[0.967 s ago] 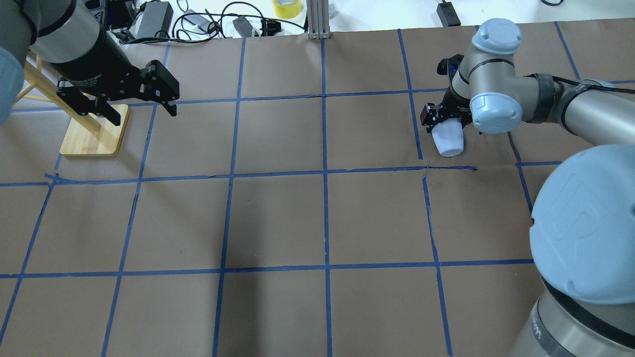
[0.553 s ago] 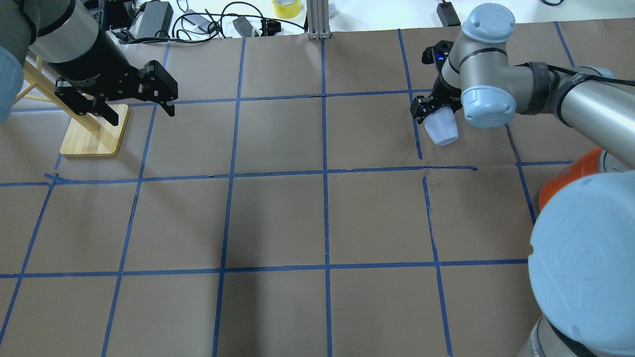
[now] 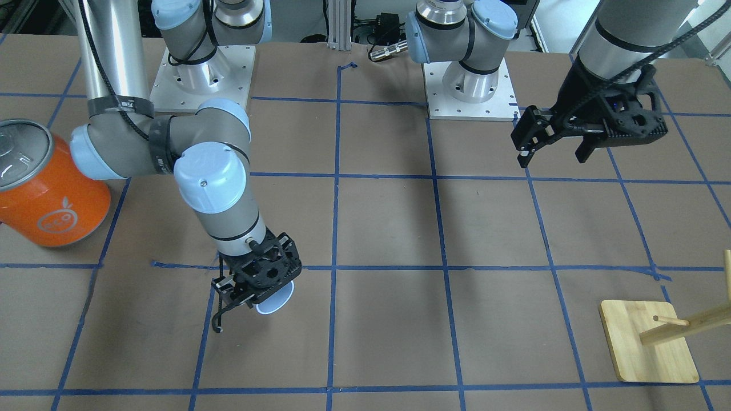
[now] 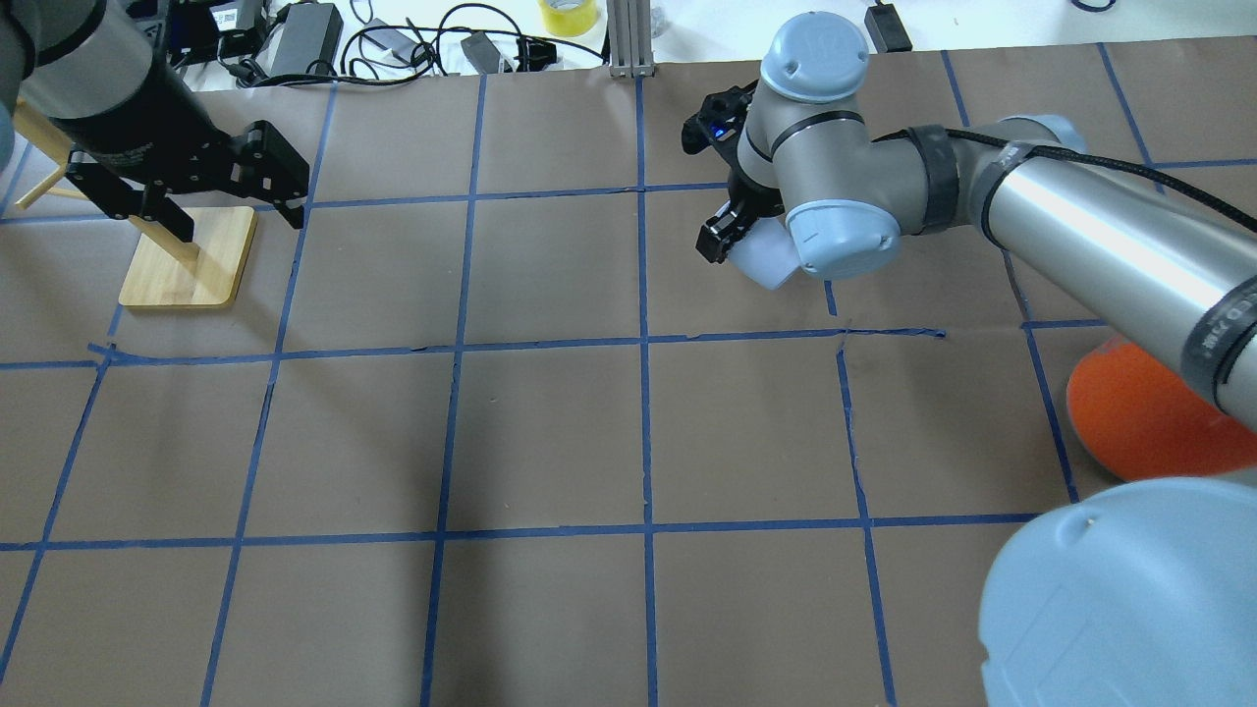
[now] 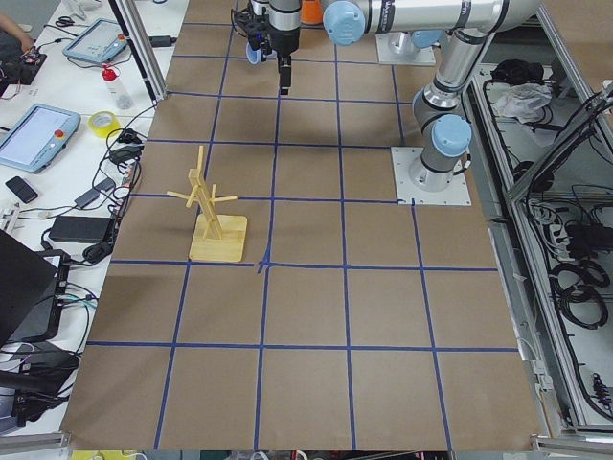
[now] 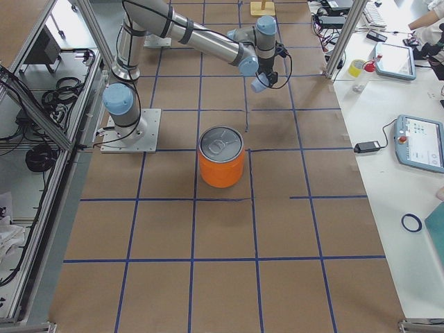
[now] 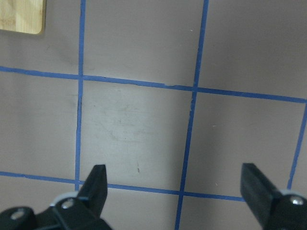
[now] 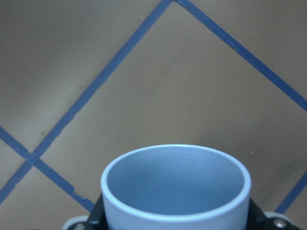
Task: Flip cup
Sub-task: 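Lift the cup with the right gripper and carry it toward the table center, then set the cup down on its side and open the right gripper, then raise the right gripper away while the left gripper reaches to the cup's open end, then grasp the cup rim with the left gripper and lift it upright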
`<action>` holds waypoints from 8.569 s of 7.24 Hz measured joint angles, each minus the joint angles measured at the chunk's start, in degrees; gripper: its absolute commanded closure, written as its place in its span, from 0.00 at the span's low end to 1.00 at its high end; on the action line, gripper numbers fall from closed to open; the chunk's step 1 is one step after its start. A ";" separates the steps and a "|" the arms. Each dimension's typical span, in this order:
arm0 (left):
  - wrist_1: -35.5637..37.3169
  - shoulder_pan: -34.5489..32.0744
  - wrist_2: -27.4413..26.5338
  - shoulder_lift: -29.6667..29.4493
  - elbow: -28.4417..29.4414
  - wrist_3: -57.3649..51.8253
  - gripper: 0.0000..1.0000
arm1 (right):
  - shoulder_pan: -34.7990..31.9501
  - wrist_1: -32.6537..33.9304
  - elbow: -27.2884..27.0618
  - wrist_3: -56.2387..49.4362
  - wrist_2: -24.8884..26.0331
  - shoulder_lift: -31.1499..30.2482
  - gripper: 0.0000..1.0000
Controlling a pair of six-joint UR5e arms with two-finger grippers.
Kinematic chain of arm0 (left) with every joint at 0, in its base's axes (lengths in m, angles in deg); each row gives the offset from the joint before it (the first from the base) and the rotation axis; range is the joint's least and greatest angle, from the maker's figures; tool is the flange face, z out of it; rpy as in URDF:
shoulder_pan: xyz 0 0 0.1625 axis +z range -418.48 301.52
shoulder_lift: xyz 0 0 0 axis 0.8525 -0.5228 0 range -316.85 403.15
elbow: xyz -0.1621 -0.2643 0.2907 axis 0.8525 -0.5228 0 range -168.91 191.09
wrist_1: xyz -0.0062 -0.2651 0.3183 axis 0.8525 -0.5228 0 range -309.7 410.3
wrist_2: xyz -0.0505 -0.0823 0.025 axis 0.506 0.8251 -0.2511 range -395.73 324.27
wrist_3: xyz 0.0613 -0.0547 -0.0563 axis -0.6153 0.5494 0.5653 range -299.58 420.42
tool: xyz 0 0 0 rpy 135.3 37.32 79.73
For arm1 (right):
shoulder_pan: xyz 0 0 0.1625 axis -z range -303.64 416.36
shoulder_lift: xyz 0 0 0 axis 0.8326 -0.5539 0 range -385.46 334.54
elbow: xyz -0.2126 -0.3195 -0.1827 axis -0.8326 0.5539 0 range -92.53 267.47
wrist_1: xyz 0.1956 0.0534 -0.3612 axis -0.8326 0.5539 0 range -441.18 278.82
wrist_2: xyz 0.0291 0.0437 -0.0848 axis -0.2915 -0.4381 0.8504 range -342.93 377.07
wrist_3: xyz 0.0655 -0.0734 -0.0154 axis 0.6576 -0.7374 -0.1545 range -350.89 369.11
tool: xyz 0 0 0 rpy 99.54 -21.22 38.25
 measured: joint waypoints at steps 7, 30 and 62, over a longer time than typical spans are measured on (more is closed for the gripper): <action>0.00 4.96 -0.27 0.01 -0.36 -5.46 0.00 | -13.53 7.88 0.93 -25.68 -1.00 5.15 1.00; 3.57 2.07 5.04 -3.66 -1.70 -4.06 0.00 | -2.27 -10.04 1.40 -31.75 -3.64 -8.29 0.43; 26.06 -13.82 -8.72 -27.99 12.81 -1.35 1.00 | 10.19 -38.67 8.47 26.05 4.24 -26.09 0.00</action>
